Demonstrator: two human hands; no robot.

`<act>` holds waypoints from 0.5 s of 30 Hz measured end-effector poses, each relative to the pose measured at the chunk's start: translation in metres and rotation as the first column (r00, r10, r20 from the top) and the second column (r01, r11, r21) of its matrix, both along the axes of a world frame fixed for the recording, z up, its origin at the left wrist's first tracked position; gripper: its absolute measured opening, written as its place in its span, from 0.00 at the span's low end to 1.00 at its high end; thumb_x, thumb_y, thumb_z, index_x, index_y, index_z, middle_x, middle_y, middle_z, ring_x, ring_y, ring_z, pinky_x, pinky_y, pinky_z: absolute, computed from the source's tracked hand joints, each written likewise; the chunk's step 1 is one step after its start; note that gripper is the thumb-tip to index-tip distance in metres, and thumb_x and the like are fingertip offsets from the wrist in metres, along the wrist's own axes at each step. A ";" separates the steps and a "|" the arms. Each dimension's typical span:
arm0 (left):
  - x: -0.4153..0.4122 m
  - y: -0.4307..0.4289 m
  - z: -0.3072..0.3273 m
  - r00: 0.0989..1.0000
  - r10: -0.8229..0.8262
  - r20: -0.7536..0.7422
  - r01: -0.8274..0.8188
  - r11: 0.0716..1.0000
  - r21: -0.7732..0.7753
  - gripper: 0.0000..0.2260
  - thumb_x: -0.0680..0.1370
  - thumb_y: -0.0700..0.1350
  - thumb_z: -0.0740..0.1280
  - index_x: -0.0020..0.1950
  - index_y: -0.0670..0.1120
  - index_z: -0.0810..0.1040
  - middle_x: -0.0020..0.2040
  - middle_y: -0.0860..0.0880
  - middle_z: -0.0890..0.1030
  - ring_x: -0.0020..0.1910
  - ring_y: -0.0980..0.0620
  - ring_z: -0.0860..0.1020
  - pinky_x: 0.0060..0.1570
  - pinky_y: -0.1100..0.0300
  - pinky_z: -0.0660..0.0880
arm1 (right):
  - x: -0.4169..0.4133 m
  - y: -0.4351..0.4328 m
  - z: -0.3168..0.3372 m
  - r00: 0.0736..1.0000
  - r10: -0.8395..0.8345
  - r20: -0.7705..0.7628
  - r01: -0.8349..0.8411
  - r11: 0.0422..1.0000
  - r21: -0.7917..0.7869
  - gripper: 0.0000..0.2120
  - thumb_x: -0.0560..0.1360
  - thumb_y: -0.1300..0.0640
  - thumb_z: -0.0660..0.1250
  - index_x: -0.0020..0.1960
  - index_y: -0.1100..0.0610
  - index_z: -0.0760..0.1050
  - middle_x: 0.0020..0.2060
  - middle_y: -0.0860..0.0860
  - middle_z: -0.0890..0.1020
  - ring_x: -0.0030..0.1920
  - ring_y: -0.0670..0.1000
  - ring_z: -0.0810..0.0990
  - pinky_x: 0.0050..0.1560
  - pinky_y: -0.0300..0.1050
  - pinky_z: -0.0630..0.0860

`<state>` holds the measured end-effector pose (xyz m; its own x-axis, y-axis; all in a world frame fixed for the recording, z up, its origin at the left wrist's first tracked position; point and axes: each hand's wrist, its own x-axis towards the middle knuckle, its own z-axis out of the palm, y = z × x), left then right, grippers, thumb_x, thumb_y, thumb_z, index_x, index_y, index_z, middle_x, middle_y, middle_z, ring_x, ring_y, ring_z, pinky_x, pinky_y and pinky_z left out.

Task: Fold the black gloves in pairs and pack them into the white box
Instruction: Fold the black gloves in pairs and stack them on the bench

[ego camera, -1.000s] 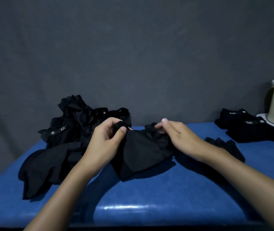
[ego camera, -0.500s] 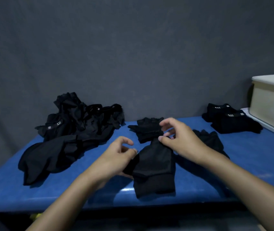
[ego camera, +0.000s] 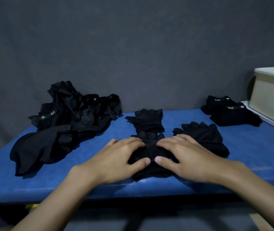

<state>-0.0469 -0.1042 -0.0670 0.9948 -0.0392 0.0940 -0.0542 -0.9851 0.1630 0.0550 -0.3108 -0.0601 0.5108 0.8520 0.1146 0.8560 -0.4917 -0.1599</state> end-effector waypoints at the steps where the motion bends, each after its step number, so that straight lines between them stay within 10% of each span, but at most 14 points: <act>1: 0.001 0.000 0.001 1.000 0.011 -0.016 -0.011 1.000 0.023 0.37 0.72 0.74 0.47 0.76 0.57 0.64 0.76 0.61 0.63 0.73 0.60 0.64 0.73 0.55 0.59 | 0.001 0.001 -0.001 1.000 -0.006 0.004 0.006 1.000 0.006 0.32 0.77 0.32 0.49 0.75 0.47 0.61 0.72 0.39 0.66 0.72 0.39 0.60 0.77 0.45 0.46; 10: -0.002 0.006 0.004 0.998 0.058 -0.018 -0.060 0.995 -0.086 0.36 0.73 0.73 0.53 0.77 0.57 0.63 0.75 0.65 0.59 0.70 0.58 0.65 0.69 0.61 0.59 | -0.005 -0.004 0.003 0.990 0.135 -0.045 -0.134 0.990 0.035 0.32 0.72 0.29 0.55 0.72 0.42 0.66 0.70 0.35 0.67 0.71 0.34 0.58 0.70 0.31 0.45; 15: -0.003 0.011 0.002 0.998 0.043 -0.055 -0.043 0.999 0.001 0.40 0.70 0.75 0.50 0.78 0.58 0.57 0.77 0.61 0.61 0.71 0.59 0.65 0.72 0.60 0.57 | -0.003 0.005 0.003 0.986 0.094 -0.140 -0.059 0.971 0.230 0.30 0.76 0.31 0.48 0.67 0.47 0.72 0.63 0.40 0.76 0.64 0.38 0.70 0.69 0.42 0.65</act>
<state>-0.0498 -0.0927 -0.0652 0.9992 0.0040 0.0391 -0.0026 -0.9863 0.1648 0.0518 -0.3059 -0.0569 0.4709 0.8504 0.2348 0.8477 -0.3626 -0.3872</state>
